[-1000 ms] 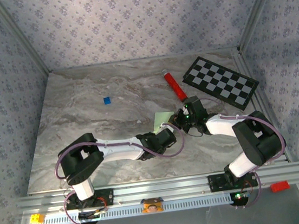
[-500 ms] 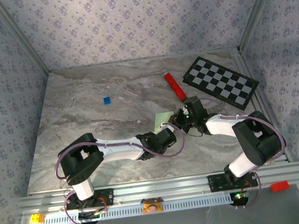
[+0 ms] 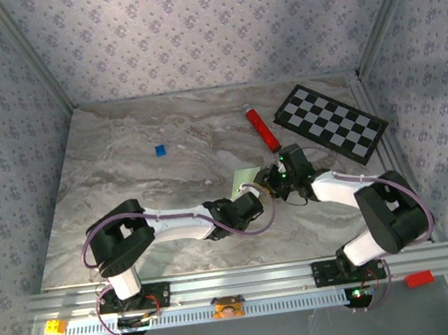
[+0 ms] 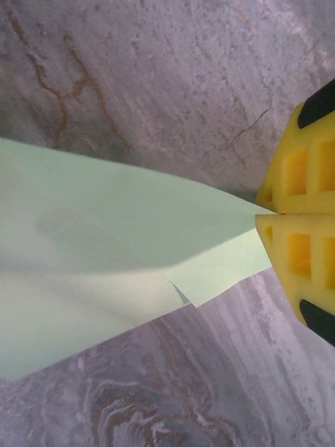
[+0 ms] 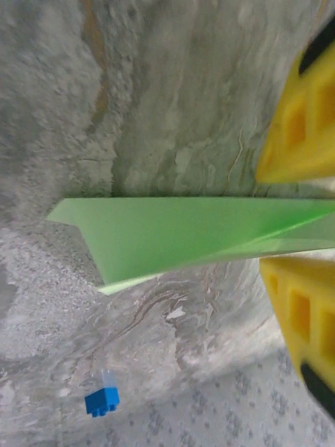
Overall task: Fold a paper plane with a square sheet of paper (pick it up from the middle)
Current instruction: Fold the wing for the fifth time at the center of the table.
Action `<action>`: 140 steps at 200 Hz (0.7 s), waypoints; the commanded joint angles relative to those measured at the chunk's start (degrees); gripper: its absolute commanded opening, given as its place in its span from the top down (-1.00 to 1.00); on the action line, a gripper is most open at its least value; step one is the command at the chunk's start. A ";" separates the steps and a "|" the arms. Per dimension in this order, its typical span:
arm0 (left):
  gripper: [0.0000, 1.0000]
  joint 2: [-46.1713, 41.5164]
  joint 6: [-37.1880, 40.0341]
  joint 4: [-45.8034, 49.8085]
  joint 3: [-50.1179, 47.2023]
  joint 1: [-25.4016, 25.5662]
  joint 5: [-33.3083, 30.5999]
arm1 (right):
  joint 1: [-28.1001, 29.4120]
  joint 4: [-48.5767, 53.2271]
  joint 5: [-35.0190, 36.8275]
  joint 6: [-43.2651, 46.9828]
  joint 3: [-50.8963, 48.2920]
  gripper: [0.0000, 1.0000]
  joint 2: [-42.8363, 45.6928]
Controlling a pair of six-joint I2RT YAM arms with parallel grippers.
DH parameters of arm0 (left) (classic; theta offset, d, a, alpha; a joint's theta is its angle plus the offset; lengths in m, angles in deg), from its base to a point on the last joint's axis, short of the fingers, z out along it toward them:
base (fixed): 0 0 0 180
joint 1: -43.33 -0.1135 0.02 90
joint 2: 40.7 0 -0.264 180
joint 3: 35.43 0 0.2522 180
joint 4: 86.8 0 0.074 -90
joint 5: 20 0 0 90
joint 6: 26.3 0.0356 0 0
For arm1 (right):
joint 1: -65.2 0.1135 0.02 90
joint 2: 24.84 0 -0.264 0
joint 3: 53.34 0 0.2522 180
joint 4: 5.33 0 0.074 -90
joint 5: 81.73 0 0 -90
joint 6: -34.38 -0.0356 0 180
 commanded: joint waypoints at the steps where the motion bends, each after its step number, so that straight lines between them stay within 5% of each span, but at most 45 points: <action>1: 1.00 -3.73 -3.70 -2.10 -2.27 -2.00 5.89 | -1.65 8.31 3.77 5.41 0.68 0.08 5.31; 66: 1.00 -8.42 -7.46 -10.98 -8.60 -9.16 21.75 | -5.07 13.11 6.00 8.29 -1.94 0.02 13.25; 140: 1.00 -7.69 -11.09 -17.05 -12.43 -12.85 29.56 | -3.95 10.74 8.28 8.84 -3.10 0.09 14.65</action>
